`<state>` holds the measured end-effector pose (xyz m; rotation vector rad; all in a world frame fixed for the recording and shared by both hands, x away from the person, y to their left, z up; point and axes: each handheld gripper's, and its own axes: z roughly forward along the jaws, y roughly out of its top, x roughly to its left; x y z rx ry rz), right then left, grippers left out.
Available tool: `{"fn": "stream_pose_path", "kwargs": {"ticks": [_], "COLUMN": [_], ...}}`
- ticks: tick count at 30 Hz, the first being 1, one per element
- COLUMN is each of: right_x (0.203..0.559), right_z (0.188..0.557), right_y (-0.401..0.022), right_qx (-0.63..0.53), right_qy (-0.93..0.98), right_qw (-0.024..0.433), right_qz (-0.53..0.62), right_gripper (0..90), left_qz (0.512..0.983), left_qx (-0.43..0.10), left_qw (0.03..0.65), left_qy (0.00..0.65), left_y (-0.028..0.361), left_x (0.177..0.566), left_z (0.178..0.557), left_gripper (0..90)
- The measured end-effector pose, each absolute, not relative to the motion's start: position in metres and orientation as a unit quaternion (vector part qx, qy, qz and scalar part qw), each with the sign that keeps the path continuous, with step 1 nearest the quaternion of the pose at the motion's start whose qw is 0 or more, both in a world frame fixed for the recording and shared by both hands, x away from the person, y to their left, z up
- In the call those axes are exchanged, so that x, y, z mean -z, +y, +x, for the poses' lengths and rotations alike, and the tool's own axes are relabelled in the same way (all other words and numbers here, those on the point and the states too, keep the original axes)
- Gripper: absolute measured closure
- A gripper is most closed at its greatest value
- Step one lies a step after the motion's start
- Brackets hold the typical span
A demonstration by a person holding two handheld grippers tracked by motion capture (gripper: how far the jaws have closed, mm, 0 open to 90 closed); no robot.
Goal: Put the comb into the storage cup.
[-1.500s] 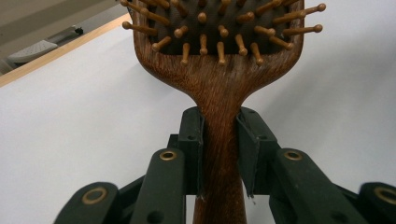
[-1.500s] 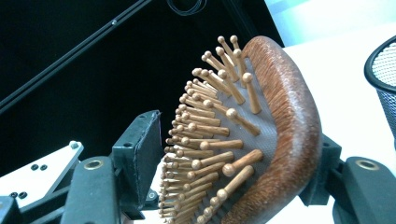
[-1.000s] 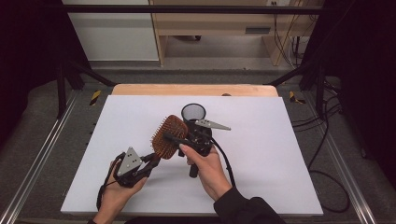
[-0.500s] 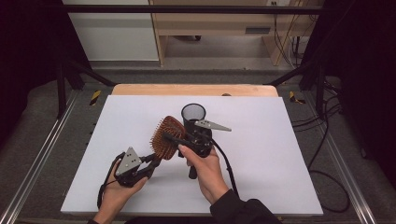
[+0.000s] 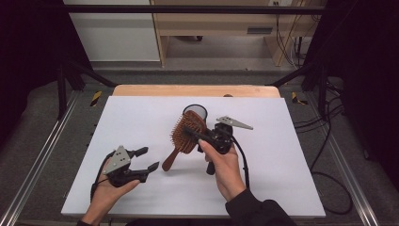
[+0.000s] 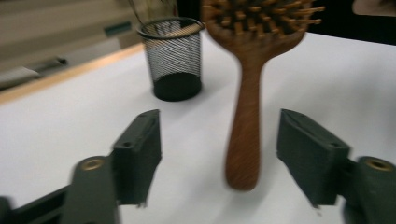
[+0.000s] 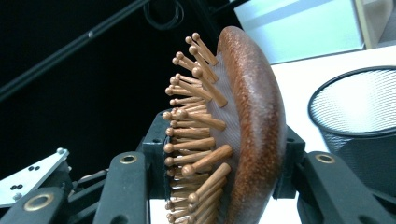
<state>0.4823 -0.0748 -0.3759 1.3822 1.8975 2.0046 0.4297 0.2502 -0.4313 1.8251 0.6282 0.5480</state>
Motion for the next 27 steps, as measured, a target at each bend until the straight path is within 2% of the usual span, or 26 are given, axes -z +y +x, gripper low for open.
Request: {"fn": "stream_pose_path", "kwargs": {"ticks": [4, 6, 13, 27], "right_x": [0.375, 0.375, 0.376, 0.370], "right_z": [0.482, 0.483, 0.486, 0.479], "right_y": [-0.093, -0.101, -0.125, -0.167], "right_qx": [-0.656, -0.656, -0.653, -0.642], "right_qy": [0.603, 0.601, 0.594, 0.581], "right_qw": [0.030, 0.035, 0.049, 0.084], "right_qz": [0.452, 0.456, 0.468, 0.493], "right_gripper": [52.3, 52.3, 52.3, 52.3], "left_qz": [0.770, 0.771, 0.734, 0.700], "left_qx": [-0.230, -0.241, -0.237, -0.281], "left_qw": [0.540, 0.534, 0.559, 0.556], "left_qy": [0.250, 0.250, 0.304, 0.349], "left_y": [0.266, 0.273, 0.285, 0.299], "left_x": [0.427, 0.428, 0.429, 0.433], "left_z": [0.430, 0.428, 0.437, 0.441], "left_gripper": [9.1, 5.1, 5.7, 4.4]}}
